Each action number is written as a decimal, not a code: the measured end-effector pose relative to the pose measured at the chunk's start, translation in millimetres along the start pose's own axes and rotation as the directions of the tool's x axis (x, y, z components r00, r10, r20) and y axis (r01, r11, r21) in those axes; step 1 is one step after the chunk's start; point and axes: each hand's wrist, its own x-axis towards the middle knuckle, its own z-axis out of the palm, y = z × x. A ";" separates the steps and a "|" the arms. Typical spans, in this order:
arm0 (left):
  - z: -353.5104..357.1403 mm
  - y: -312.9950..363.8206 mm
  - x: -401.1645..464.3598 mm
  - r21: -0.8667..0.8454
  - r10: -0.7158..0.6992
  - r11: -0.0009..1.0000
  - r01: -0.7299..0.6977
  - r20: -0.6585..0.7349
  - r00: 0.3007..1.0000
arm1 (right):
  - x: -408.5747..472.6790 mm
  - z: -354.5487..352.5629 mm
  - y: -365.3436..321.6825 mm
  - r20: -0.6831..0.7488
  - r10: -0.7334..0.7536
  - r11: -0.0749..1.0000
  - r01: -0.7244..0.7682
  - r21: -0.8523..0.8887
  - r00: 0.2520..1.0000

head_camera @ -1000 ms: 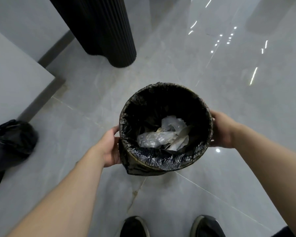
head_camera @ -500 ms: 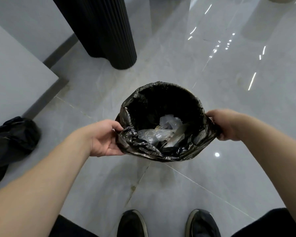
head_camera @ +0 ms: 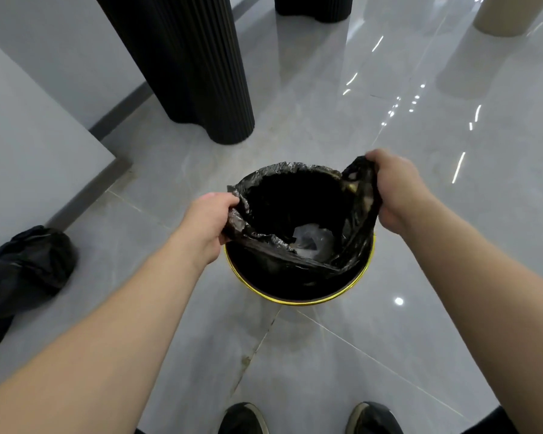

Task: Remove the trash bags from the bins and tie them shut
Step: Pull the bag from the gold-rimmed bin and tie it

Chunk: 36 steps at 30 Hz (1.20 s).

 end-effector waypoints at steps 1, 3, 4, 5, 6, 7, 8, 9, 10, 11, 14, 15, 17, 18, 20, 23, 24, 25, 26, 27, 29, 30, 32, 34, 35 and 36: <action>2.3 2.9 -1.7 -0.087 0.004 0.996 -0.002 0.024 1.000 | -0.5 5.1 -4.1 0.065 0.040 0.985 -0.050 0.164 0.997; 3.0 8.8 -7.7 -0.219 -0.005 0.975 0.026 0.095 0.995 | -3.8 13.6 -12.0 0.179 0.048 0.935 -0.107 0.338 0.983; 1.6 11.8 -11.9 -0.277 -0.011 0.960 0.052 0.148 0.989 | -5.3 17.8 -15.3 0.217 0.031 0.922 -0.112 0.371 0.976; -0.4 14.4 -15.8 -0.330 -0.007 0.941 0.075 0.203 0.979 | -8.7 22.0 -18.4 0.245 0.011 0.907 -0.113 0.405 0.969; -3.8 15.6 -18.3 -0.377 0.013 0.923 0.080 0.239 0.971 | -12.9 25.9 -21.3 0.259 0.003 0.890 -0.120 0.439 0.966; -8.0 16.4 -19.6 -0.427 0.037 0.901 0.073 0.244 0.969 | -17.1 30.7 -24.6 0.263 0.004 0.865 -0.135 0.484 0.965; -12.5 18.1 -20.1 -0.477 0.056 0.877 0.063 0.232 0.971 | -20.1 35.6 -28.4 0.250 0.002 0.844 -0.136 0.518 0.968; -16.9 21.2 -20.2 -0.522 0.070 0.851 0.058 0.221 0.973 | -22.6 41.1 -33.1 0.235 -0.001 0.841 -0.126 0.526 0.972; -21.3 25.8 -19.1 -0.554 0.084 0.831 0.051 0.214 0.973 | -23.5 47.1 -38.3 0.219 -0.007 0.856 -0.108 0.505 0.976; -25.1 31.5 -18.3 -0.581 0.103 0.813 0.040 0.212 0.972 | -25.3 54.0 -44.6 0.209 -0.017 0.873 -0.088 0.480 0.978; -39.7 57.3 -18.7 -0.685 0.182 0.728 0.006 0.202 0.962 | -34.4 77.5 -71.3 0.219 -0.073 0.857 -0.051 0.513 0.973; -46.6 67.3 -19.2 -0.728 0.210 0.686 -0.012 0.182 0.961 | -38.5 86.7 -82.6 0.230 -0.093 0.832 -0.051 0.553 0.969; -62.8 90.5 -24.2 -0.799 0.289 0.597 -0.068 0.136 0.948 | -48.3 108.4 -104.4 0.265 -0.142 0.788 -0.053 0.613 0.954; -72.2 102.8 -28.0 -0.823 0.330 0.558 -0.101 0.109 0.938 | -54.2 121.7 -114.0 0.293 -0.167 0.775 -0.058 0.629 0.941; -93.6 126.2 -35.9 -0.861 0.391 0.481 -0.166 0.040 0.920 | -69.2 151.6 -130.2 0.363 -0.211 0.753 -0.086 0.653 0.907; -131.6 150.7 -49.0 -0.889 0.445 0.368 -0.271 -0.087 0.891 | -95.3 197.4 -144.5 0.496 -0.251 0.756 -0.152 0.637 0.831; -144.5 155.3 -53.3 -0.894 0.463 0.332 -0.302 -0.125 0.878 | -102.7 211.3 -146.4 0.535 -0.257 0.769 -0.166 0.618 0.805; -157.2 157.2 -55.9 -0.896 0.480 0.298 -0.330 -0.158 0.863 | -109.5 223.9 -146.7 0.568 -0.262 0.783 -0.173 0.598 0.780; -169.5 156.4 -57.3 -0.894 0.497 0.271 -0.358 -0.188 0.847 | -115.1 235.4 -145.1 0.597 -0.267 0.798 -0.174 0.577 0.757; -180.6 153.0 -57.0 -0.887 0.509 0.258 -0.384 -0.213 0.834 | -119.5 246.0 -141.3 0.619 -0.268 0.817 -0.166 0.552 0.738; -198.3 138.8 -50.8 -0.866 0.499 0.288 -0.410 -0.229 0.835 | -123.8 264.6 -126.6 0.642 -0.252 0.873 -0.116 0.473 0.724; -205.4 127.6 -44.0 -0.852 0.474 0.323 -0.412 -0.231 0.850 | -124.2 272.7 -115.2 0.638 -0.233 0.905 -0.076 0.418 0.734; -215.0 99.4 -26.9 -0.826 0.393 0.390 -0.407 -0.251 0.885 | -116.4 287.8 -84.6 0.600 -0.187 0.959 0.012 0.282 0.778; -220.5 63.6 -5.6 -0.799 0.292 0.452 -0.396 -0.286 0.912 | -102.1 298.6 -47.5 0.546 -0.139 0.989 0.088 0.119 0.826; -223.2 43.8 5.3 -0.777 0.237 0.500 -0.382 -0.302 0.923 | -93.4 302.4 -28.3 0.515 -0.115 0.993 0.115 0.032 0.850; -226.9 23.1 15.8 -0.743 0.172 0.564 -0.360 -0.320 0.932 | -83.9 305.2 -9.5 0.484 -0.090 0.989 0.134 -0.056 0.870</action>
